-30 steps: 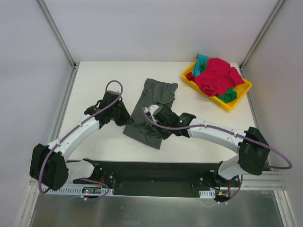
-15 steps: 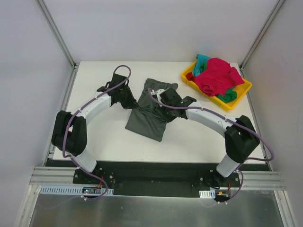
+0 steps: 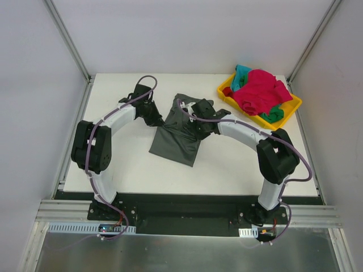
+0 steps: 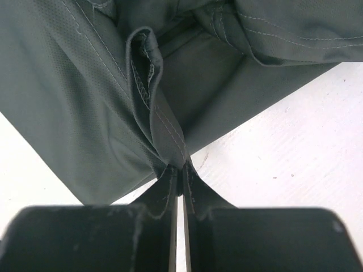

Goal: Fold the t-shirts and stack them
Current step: Fold the folded rectangular tshirt in 1/3 of the way

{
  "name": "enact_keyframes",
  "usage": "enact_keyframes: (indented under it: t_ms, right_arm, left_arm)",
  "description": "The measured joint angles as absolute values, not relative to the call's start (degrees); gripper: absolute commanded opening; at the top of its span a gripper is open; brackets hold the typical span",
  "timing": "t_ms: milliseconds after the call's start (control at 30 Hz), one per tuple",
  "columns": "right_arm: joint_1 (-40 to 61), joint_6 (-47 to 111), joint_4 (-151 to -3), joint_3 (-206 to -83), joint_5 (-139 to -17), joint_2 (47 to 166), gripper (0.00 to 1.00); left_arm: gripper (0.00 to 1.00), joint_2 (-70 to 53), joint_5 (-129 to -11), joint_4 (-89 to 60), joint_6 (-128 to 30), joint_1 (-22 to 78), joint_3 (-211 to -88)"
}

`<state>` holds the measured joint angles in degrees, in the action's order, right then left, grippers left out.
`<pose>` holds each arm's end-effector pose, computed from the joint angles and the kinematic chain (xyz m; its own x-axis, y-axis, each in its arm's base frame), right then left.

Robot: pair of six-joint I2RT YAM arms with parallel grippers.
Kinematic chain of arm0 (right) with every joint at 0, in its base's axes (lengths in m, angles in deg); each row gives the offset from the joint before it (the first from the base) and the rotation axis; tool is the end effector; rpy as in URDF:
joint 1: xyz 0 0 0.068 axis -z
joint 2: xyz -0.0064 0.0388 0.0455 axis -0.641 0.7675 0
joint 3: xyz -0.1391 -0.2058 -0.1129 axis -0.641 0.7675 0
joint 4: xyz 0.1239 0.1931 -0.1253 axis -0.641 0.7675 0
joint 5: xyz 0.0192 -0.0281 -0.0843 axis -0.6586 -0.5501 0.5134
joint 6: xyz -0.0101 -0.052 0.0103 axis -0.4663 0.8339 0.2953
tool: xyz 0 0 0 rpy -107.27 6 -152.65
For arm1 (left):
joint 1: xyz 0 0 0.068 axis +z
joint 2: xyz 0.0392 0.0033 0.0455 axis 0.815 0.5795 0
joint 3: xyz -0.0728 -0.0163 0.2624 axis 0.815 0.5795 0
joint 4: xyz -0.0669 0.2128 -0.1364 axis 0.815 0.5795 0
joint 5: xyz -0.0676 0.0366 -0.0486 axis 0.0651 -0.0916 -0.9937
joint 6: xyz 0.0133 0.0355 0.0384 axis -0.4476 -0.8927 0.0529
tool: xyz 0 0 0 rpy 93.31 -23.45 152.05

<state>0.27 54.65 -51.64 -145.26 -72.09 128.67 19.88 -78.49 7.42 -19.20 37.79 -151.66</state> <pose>0.3019 0.2515 0.2256 -0.4103 -0.6939 -0.5918 -0.7975 0.5877 -0.1363 0.3760 -0.1241 0.2209 -0.8443 -0.4100 -0.3450 -0.1406 0.7908 -0.5957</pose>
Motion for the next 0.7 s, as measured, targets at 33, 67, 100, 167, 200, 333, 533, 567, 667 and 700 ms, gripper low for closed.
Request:
enact_keyframes:
  t_ms: [33, 67, 100, 167, 200, 333, 533, 567, 667, 700]
  right_arm:
    - [0.41, 54.54, -51.68, -145.43, -72.05, 129.17, 0.03]
    - [0.56, 54.47, -51.79, -145.45, -71.96, 129.58, 0.03]
    - [0.69, 54.41, -51.81, -145.48, -71.72, 129.93, 0.03]
    - [0.91, 54.17, -51.81, -145.54, -70.82, 130.52, 0.06]
    - [1.02, 53.95, -51.81, -145.72, -70.26, 130.85, 0.14]
    - [1.43, 52.18, -51.81, -146.90, -67.63, 132.14, 0.62]
    - [1.76, 50.76, -51.40, -148.08, -63.26, 132.25, 0.86]
    - [1.76, 50.58, -51.22, -148.03, -63.17, 132.05, 0.93]
    - [1.59, 50.58, -51.99, -146.24, -65.54, 129.74, 0.96]
    - [1.45, 50.60, -52.40, -145.26, -67.42, 128.60, 0.96]
  left_arm:
    - [0.09, 20.39, -78.60, 7.37, -19.44, 37.81, -152.12]
    - [0.10, 21.13, -78.95, 7.40, -19.59, 37.81, -152.82]
    - [0.12, 21.89, -79.35, 7.31, -19.74, 37.81, -153.52]
    - [0.21, 23.16, -79.70, 7.20, -19.96, 37.81, -154.55]
    - [0.32, 23.58, -79.74, 7.20, -20.09, 37.81, -154.72]
    - [0.66, 24.95, -79.85, 7.44, -21.32, 37.81, -155.66]
    - [0.99, 24.45, -78.82, 7.99, -22.47, 37.83, -156.16]
    - [0.99, 23.73, -78.25, 8.18, -22.58, 37.83, -156.01]
    - [0.99, 19.10, -77.03, 8.05, -22.71, 37.83, -153.32]
    - [0.99, 17.24, -76.74, 7.83, -22.71, 37.83, -151.97]
